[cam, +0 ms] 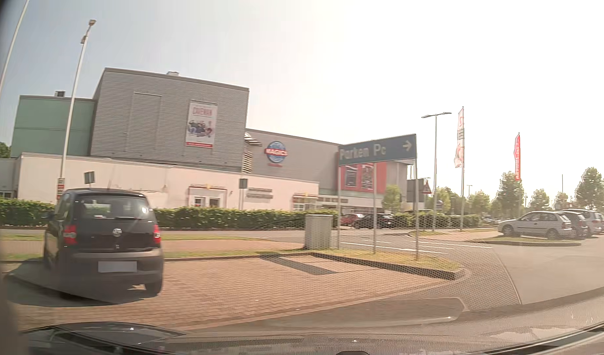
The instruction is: Follow the waypoints while adhering to traffic rules and regulations
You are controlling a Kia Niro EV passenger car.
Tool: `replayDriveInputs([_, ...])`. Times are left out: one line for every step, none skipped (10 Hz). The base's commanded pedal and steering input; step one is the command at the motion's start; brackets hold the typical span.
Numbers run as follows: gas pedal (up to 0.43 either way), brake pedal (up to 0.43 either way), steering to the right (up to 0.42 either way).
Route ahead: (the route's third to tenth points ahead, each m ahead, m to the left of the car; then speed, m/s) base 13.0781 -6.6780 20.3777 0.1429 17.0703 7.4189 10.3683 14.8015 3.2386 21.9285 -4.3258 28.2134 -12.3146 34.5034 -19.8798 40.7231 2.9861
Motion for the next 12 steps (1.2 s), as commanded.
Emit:
replayDriveInputs([0.157, 0.0, 0.913])
replayDriveInputs([0.157, 0.0, 0.898])
replayDriveInputs([0.157, 0.0, 0.876])
replayDriveInputs([0.157, 0.0, 0.855])
replayDriveInputs([0.157, 0.0, 0.823])
replayDriveInputs([0.157, 0.0, 0.783])
replayDriveInputs([0.15, 0.0, 0.748])
replayDriveInputs([0.138, 0.0, 0.709])
replayDriveInputs([0.11, 0.0, 0.661])
replayDriveInputs([0.098, 0.0, 0.62])
replayDriveInputs([0.087, 0.0, 0.562])
replayDriveInputs([0.087, 0.0, 0.508])
